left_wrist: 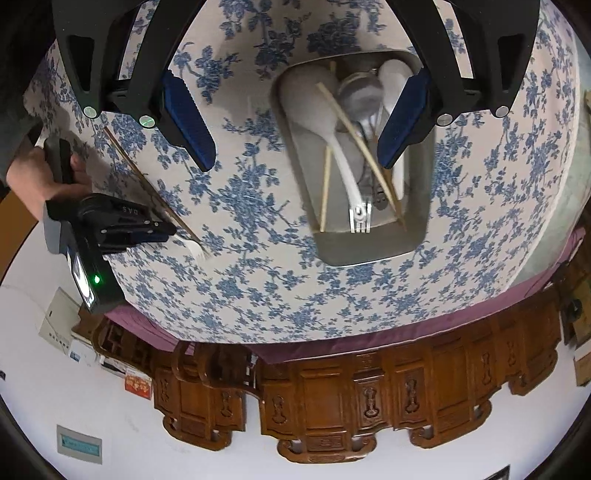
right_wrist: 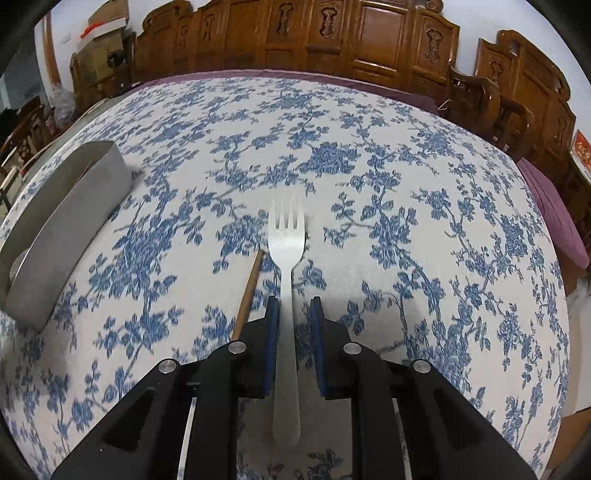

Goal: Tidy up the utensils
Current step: 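Grasp the white plastic fork with the right gripper while the left moves toward the dark chopstick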

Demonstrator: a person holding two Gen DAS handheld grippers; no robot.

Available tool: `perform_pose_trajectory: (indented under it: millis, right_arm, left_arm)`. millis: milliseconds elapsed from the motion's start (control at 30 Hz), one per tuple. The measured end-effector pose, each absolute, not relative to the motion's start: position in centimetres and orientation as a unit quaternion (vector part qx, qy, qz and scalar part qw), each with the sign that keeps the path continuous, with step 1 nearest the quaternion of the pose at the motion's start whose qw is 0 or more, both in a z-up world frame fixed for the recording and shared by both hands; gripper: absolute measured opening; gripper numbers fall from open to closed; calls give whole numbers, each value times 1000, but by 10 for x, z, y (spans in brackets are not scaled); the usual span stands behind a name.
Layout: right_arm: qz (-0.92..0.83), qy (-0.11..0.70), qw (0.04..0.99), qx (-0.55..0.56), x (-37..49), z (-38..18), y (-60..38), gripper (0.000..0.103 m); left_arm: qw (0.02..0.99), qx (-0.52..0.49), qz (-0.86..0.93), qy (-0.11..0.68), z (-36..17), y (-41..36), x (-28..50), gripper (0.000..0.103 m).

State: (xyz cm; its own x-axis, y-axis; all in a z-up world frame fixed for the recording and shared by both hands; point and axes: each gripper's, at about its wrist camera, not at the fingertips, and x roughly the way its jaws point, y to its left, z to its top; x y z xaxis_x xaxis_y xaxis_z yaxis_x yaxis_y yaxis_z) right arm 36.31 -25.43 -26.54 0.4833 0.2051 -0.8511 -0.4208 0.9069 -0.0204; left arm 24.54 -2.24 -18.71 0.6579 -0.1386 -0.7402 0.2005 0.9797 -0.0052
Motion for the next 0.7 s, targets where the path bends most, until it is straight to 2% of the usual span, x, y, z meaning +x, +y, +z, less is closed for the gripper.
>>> perform_pose_trajectory:
  millis: [67, 700]
  right_arm:
    - [186, 483, 849, -110, 360, -264, -259, 10]
    - [165, 473, 863, -64, 310, -240, -317, 9]
  left_arm:
    - [908, 47, -95, 405, -189, -31, 245, 86]
    - [886, 63, -141, 436, -207, -130, 239, 86]
